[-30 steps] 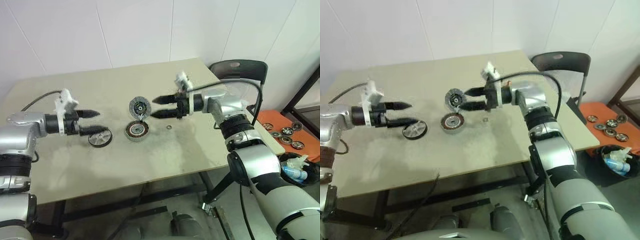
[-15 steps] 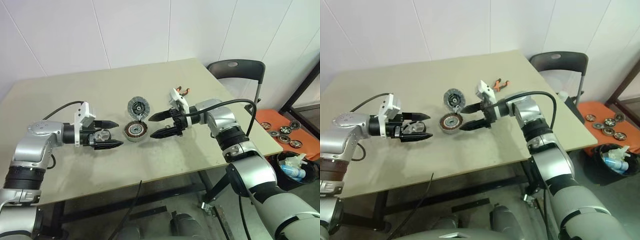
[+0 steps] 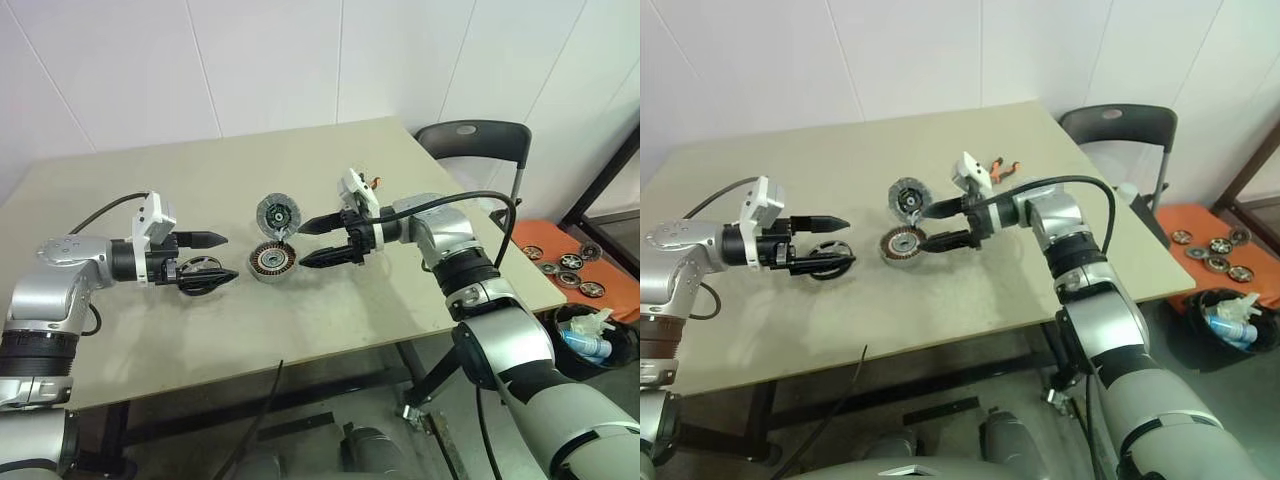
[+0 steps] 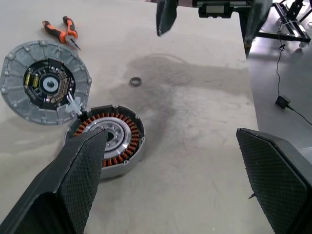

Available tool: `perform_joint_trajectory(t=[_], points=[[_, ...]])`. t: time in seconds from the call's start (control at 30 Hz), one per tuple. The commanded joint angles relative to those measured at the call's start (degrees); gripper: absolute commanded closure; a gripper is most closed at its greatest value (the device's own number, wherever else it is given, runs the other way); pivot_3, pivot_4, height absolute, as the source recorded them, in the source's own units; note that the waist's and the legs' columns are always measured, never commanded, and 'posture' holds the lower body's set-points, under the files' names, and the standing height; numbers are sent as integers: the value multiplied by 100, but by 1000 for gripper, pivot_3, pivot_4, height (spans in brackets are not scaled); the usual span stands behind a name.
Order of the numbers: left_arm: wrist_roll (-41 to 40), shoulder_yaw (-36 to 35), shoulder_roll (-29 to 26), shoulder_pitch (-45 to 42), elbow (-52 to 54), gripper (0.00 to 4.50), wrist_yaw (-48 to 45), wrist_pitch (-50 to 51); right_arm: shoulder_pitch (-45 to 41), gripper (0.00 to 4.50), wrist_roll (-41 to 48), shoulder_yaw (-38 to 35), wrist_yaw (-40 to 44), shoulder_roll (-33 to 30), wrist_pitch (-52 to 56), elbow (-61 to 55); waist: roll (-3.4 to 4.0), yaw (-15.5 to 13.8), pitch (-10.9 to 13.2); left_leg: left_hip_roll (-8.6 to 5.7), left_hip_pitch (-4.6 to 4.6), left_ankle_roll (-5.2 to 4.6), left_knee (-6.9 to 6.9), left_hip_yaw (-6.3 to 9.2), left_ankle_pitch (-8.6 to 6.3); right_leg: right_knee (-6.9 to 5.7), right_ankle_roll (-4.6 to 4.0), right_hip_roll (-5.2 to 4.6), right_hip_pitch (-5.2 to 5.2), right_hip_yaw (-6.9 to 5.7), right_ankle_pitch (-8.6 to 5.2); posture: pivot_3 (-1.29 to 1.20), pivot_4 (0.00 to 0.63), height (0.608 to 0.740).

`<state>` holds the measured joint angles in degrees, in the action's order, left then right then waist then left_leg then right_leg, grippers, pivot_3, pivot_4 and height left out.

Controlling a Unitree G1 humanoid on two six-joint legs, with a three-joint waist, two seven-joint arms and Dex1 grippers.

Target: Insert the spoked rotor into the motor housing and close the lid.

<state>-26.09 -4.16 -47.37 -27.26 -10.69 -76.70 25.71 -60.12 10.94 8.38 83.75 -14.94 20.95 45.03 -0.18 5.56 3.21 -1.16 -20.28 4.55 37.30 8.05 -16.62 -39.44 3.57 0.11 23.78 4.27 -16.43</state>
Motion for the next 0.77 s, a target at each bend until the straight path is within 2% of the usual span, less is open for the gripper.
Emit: perform_joint_trajectory(t=[0.03,0.77], points=[[-87,-222,-59,-132,73,0,115,-9,-283,14,147,-186,-72,27,-50,-9,0,0,0,0,0,0,0,0,0,0,0,0,0,0,0,0,0,740],[-109,-245,-74,-157,-34,0,123,-105,-282,14,169,-226,-185,13,-33,-69,0,4,0,0,0,0,-1,0,0,0,0,0,0,0,0,0,0,740]])
